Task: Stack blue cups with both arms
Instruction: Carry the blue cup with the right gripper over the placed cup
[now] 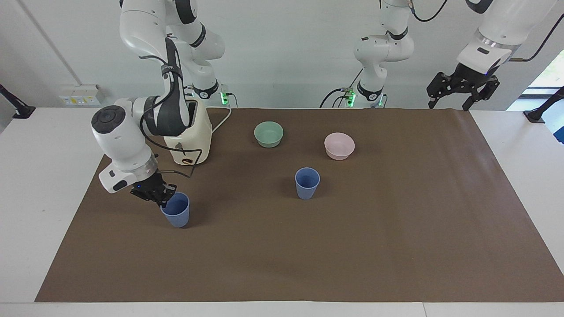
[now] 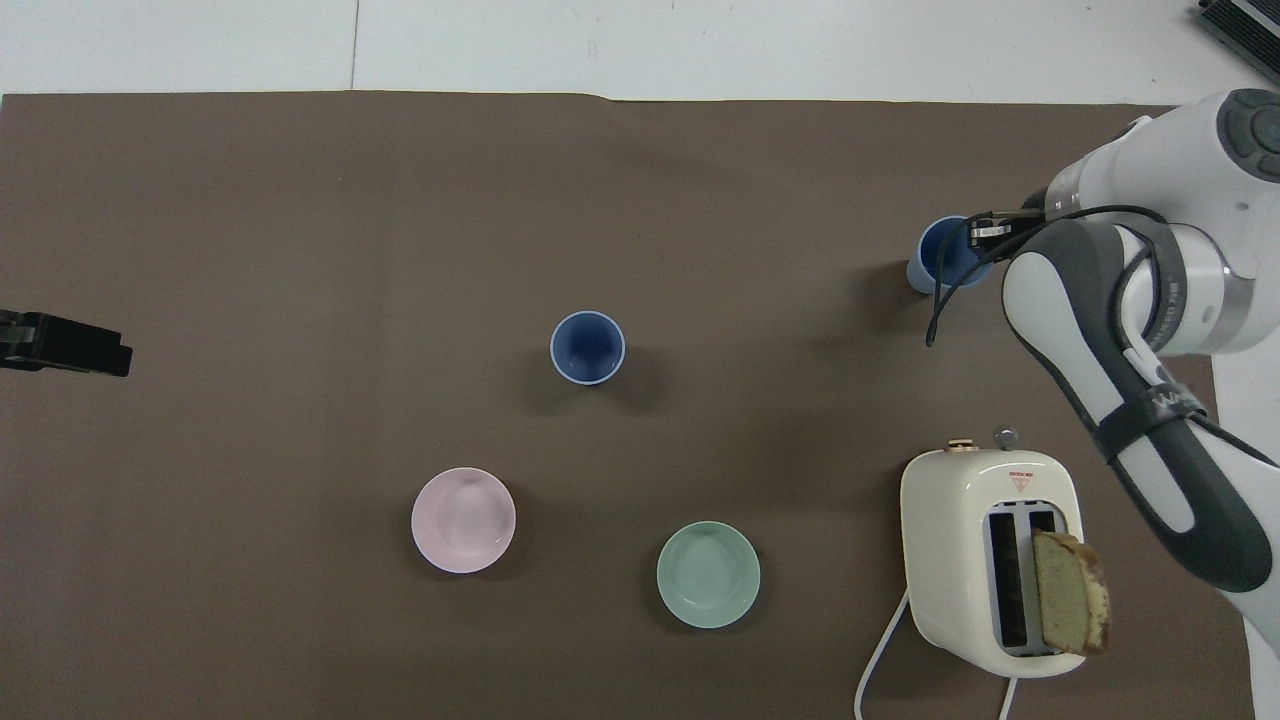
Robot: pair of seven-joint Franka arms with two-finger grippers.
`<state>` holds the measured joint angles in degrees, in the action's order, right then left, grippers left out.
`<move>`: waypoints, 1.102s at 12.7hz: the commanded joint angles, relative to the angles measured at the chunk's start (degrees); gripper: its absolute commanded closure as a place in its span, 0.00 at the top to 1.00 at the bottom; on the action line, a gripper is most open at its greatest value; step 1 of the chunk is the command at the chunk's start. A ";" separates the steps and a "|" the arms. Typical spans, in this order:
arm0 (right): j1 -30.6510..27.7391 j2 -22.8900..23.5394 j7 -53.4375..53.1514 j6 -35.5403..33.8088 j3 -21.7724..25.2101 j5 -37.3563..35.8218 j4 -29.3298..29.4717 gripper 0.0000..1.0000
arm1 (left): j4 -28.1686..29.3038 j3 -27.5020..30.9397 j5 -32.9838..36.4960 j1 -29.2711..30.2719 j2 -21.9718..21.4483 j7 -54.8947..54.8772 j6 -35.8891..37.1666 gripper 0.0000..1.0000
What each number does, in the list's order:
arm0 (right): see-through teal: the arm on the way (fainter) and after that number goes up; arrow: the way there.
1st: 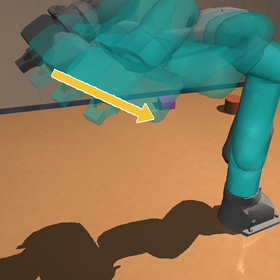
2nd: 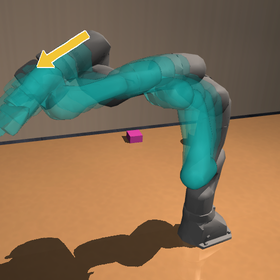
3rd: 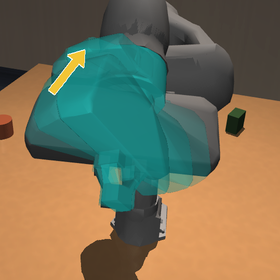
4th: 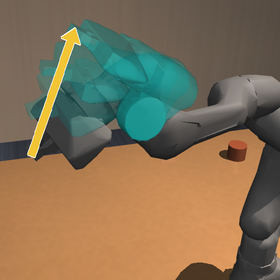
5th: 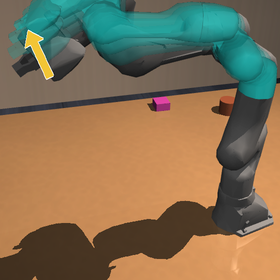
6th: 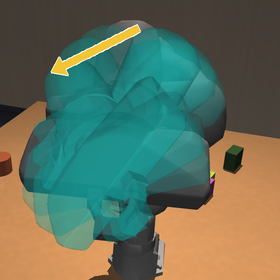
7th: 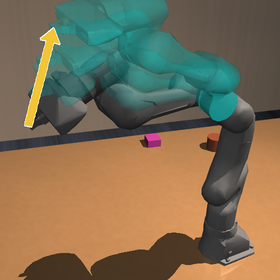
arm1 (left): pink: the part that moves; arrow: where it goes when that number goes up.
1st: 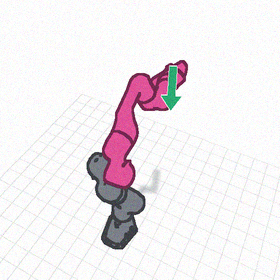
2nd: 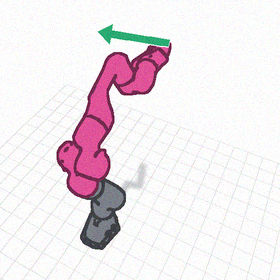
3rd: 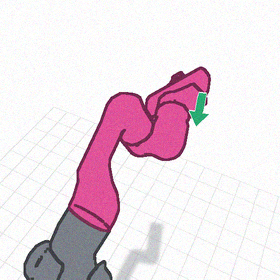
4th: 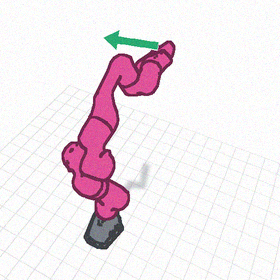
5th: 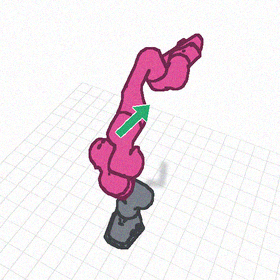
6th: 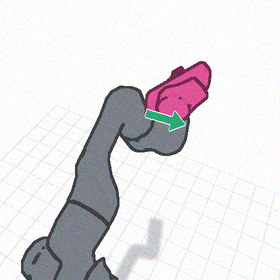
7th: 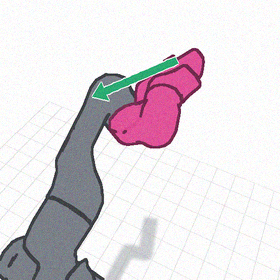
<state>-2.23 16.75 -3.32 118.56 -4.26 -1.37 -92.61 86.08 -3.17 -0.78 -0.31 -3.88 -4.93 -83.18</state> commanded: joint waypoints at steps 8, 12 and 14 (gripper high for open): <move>17.24 -7.08 -23.38 -14.59 -0.83 -1.27 5.16 0.00 | 1.28 -0.17 -0.54 0.40 -0.25 0.00 0.65 1.00; 24.72 -4.28 -27.59 -16.78 -0.83 -0.92 10.59 0.00 | 1.20 -0.08 -0.54 0.14 -0.25 -0.17 0.74 1.00; 28.67 -1.56 -31.82 -18.01 -0.83 -1.18 13.41 0.00 | 1.20 -0.08 -0.54 0.05 -0.25 -0.26 0.74 1.00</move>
<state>23.90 11.37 -32.03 102.73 -5.25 -1.38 -84.04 86.70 -3.25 -0.78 -0.32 -3.62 -4.90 -83.14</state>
